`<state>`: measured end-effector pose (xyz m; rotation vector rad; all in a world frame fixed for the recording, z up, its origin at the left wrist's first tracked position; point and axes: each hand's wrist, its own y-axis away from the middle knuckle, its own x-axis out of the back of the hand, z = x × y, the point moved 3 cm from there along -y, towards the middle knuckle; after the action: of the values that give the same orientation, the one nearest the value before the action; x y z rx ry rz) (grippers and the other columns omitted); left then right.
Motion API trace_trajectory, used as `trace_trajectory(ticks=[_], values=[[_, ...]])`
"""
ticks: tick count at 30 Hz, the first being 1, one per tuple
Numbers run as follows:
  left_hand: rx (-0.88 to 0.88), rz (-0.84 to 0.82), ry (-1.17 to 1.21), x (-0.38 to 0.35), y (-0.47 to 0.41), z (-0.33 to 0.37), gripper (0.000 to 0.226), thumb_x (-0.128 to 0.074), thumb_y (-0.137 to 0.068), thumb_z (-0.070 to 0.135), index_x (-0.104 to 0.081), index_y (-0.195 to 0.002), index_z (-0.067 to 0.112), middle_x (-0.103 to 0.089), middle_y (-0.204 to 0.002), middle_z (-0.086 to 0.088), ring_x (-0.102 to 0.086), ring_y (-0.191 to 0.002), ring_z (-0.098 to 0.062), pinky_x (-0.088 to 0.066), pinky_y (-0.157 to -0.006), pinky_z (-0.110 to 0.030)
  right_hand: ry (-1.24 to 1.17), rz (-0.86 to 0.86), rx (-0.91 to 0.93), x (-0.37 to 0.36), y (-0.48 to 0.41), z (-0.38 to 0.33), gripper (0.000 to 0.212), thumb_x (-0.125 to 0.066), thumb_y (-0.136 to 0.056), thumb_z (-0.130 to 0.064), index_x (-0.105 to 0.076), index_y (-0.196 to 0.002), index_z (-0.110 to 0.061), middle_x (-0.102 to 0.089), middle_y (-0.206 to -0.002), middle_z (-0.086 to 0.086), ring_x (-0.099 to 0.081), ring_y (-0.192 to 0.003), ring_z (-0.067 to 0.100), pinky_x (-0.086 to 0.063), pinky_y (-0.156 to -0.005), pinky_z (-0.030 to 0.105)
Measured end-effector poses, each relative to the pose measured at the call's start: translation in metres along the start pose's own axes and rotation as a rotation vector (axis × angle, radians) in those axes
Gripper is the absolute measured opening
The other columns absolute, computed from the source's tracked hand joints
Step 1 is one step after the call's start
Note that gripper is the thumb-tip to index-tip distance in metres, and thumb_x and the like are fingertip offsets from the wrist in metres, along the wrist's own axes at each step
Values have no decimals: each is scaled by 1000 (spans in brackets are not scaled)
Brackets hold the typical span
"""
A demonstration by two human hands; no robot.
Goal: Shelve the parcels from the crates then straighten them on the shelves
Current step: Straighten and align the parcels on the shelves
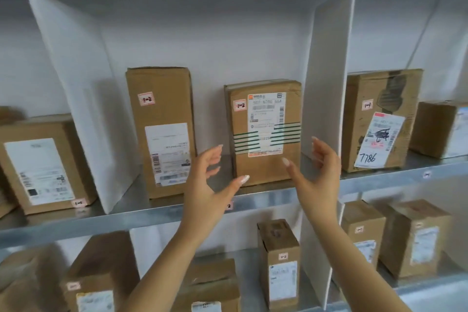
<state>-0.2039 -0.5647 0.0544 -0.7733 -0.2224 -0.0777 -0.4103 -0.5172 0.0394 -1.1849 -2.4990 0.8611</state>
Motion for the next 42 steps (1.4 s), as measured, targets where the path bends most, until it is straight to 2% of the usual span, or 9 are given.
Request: trace_trajectory(ticks=[6, 10, 15, 19, 23, 30, 34, 39, 42], values=[[226, 69, -92, -50, -22, -18, 104, -81, -70, 7, -20, -150, 29, -39, -148, 2, -44, -122, -5, -42, -96, -18, 268, -399, -38, 0, -53, 38, 88, -82, -74, -31, -33, -148, -23, -61, -129, 2, -58, -118, 21, -46, -100, 33], [243, 85, -221, -62, -18, -28, 89, -80, -70, 4, -35, -146, 19, -59, -132, -4, -56, -111, -8, -42, -82, -2, 319, -476, 123, -2, -60, 41, 70, -79, -79, -29, -45, -140, -25, -70, -115, 0, -67, -101, 18, -55, -93, 36], [257, 88, -219, -61, -20, -32, 89, -81, -70, 4, -36, -145, 22, -61, -128, -3, -60, -115, -17, -48, -100, -31, 287, -509, 121, -3, -63, 41, 69, -76, -81, -32, -43, -141, -26, -68, -118, 0, -66, -104, 20, -54, -92, 34], [240, 188, -198, -54, -15, -18, 96, -83, -68, 12, -31, -147, 26, -59, -127, -2, -58, -115, -14, -48, -101, -35, 289, -469, 129, 17, -57, 38, 82, -77, -78, -39, -37, -147, -22, -68, -120, 3, -65, -108, 20, -51, -94, 31], [85, 381, -129, -60, 6, 16, 63, -83, -69, 13, -54, -124, 19, -68, -99, -2, -66, -87, -11, -52, -77, -13, 151, -438, 169, 64, -40, 37, 75, -77, -74, -39, -45, -141, -27, -67, -114, -12, -62, -101, -5, -48, -88, 9], [83, 57, 4, -153, 22, 64, 37, -78, -65, 33, -67, -100, 29, -68, -85, 12, -65, -84, -5, -54, -78, -18, 89, -158, 217, 162, -75, 55, 58, -77, -72, -35, -52, -125, -31, -60, -113, -8, -61, -96, 1, -50, -80, 8], [9, -93, -20, -238, 27, 91, 55, -75, -72, 35, -57, -124, 35, -61, -117, 21, -56, -111, 2, -48, -92, -15, 215, -89, 31, 194, -130, 99, 81, -81, -75, -32, -36, -142, -31, -44, -137, -7, -49, -119, 8, -45, -100, 32], [131, 18, -147, -307, 0, 79, 98, -72, -82, 17, -4, -150, 31, -8, -151, 23, -17, -145, -10, -23, -118, -36, 257, -402, -109, 199, -178, 135, 97, -78, -78, -33, -19, -154, -21, -51, -143, 6, -51, -129, 23, -42, -105, 36], [251, 45, -183, -322, -11, 65, 98, -69, -84, 9, -1, -152, 26, -27, -154, 7, -33, -139, -12, -32, -114, -40, 256, -553, -19, 196, -188, 141, 83, -75, -83, -29, -28, -151, -22, -61, -133, 2, -61, -118, 17, -45, -100, 28]])
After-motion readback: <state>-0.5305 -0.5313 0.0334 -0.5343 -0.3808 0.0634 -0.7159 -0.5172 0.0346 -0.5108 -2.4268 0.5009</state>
